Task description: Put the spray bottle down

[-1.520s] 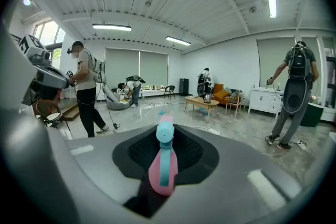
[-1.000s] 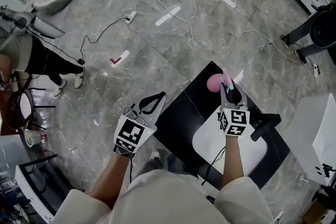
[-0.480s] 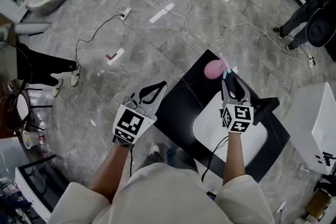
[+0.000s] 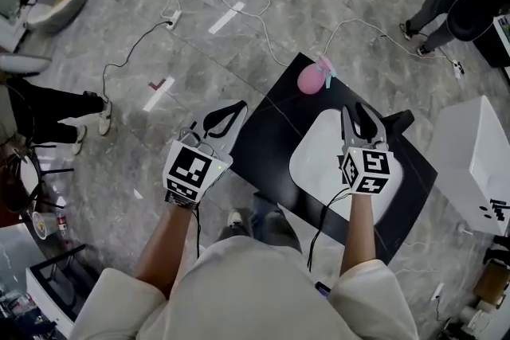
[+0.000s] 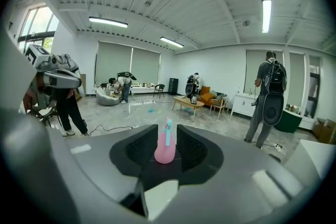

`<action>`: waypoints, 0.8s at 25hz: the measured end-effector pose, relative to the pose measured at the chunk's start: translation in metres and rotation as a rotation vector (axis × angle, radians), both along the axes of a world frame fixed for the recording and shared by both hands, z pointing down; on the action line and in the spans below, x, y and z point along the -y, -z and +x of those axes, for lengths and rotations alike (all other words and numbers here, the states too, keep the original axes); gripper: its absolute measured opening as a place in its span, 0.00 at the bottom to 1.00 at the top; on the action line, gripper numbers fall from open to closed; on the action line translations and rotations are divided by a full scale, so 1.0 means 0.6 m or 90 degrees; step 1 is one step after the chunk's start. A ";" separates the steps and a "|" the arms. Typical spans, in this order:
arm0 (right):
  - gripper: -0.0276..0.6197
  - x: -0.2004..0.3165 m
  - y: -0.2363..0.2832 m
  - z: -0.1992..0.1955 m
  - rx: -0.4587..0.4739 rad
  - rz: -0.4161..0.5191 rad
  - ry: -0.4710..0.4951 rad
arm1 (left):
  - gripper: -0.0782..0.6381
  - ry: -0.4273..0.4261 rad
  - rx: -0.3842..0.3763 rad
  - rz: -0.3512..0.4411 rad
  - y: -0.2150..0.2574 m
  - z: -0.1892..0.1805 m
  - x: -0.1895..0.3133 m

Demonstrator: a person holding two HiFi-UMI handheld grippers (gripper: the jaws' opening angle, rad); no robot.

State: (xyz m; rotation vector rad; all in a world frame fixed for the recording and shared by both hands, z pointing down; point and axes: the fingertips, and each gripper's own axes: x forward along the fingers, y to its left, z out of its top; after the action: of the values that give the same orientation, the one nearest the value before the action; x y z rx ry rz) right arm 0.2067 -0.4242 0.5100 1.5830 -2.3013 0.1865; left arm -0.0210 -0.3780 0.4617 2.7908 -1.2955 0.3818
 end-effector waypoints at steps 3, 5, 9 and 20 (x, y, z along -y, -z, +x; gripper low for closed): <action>0.19 -0.032 0.031 0.007 -0.001 0.014 -0.009 | 0.12 -0.008 -0.002 0.018 0.022 0.003 -0.013; 0.15 -0.054 0.052 0.013 -0.003 0.024 -0.015 | 0.12 -0.013 -0.005 0.029 0.035 0.006 -0.023; 0.08 -0.097 0.088 0.023 -0.012 0.042 -0.029 | 0.12 -0.024 -0.007 0.042 0.047 0.009 -0.046; 0.05 -0.199 0.176 0.025 -0.008 0.078 -0.044 | 0.12 -0.050 -0.015 0.079 0.093 0.022 -0.098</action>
State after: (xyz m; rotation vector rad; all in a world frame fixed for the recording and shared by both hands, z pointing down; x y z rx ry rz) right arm 0.2216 -0.3048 0.4043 1.7185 -2.2896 0.0528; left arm -0.0077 -0.3191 0.4056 2.9465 -1.2492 0.2792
